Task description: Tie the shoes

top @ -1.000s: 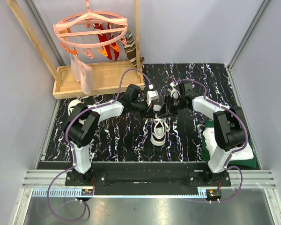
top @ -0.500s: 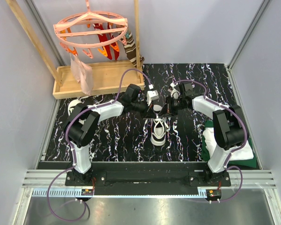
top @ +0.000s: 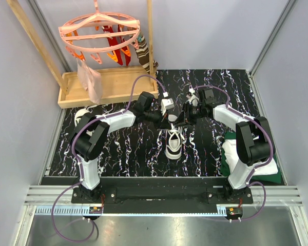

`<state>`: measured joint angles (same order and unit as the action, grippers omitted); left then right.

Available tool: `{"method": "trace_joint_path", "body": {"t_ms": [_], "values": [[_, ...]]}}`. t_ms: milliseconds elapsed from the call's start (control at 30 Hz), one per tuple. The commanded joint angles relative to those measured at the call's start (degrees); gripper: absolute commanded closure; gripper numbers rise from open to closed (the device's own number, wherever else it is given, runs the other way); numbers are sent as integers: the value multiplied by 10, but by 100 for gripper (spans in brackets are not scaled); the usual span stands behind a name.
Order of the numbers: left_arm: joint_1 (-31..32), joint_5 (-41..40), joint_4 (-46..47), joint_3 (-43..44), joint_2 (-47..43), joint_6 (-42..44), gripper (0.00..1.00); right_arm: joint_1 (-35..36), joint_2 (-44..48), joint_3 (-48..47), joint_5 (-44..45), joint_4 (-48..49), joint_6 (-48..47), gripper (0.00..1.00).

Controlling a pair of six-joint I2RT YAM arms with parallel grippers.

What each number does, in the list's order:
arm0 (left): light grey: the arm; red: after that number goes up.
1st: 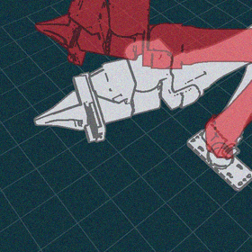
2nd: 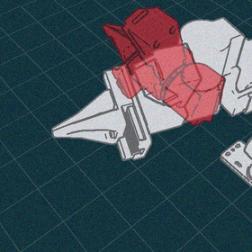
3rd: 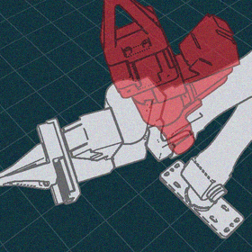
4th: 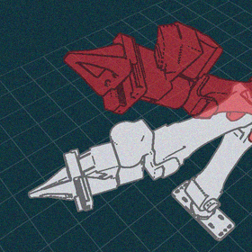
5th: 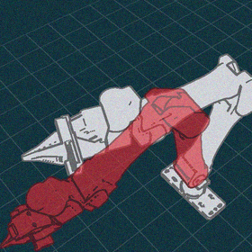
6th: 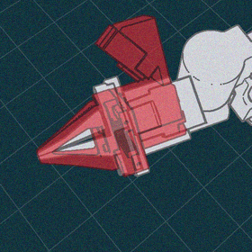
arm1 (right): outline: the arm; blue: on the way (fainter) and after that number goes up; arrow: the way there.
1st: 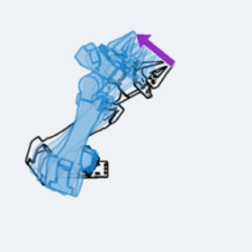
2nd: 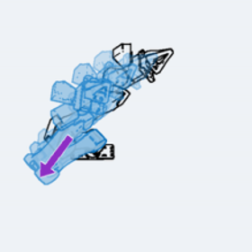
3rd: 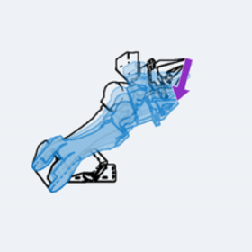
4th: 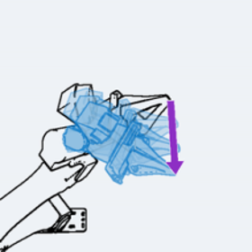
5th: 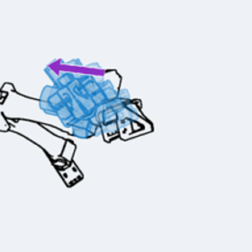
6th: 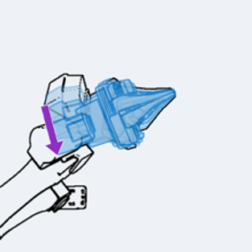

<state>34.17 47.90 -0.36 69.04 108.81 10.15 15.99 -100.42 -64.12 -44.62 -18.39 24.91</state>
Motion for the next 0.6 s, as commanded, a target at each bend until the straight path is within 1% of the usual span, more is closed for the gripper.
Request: {"method": "trace_joint_path", "body": {"t_ms": [0, 67, 267, 433, 567], "values": [[5, 23, 17, 31, -4, -9, 100, -3, 12, -11, -12, 14, 5, 71], [5, 23, 19, 33, -3, -11, 100, -3, 9, -13, -16, 12, 7, 69], [5, 22, 20, 37, 1, -13, 100, -3, -4, -14, -34, 21, 19, 68], [6, 23, 19, 37, 3, -13, 100, -3, -12, -12, -37, 27, 25, 68], [8, 22, 19, 37, 4, -15, 99, -3, -21, -8, -40, 29, 27, 71]]}}
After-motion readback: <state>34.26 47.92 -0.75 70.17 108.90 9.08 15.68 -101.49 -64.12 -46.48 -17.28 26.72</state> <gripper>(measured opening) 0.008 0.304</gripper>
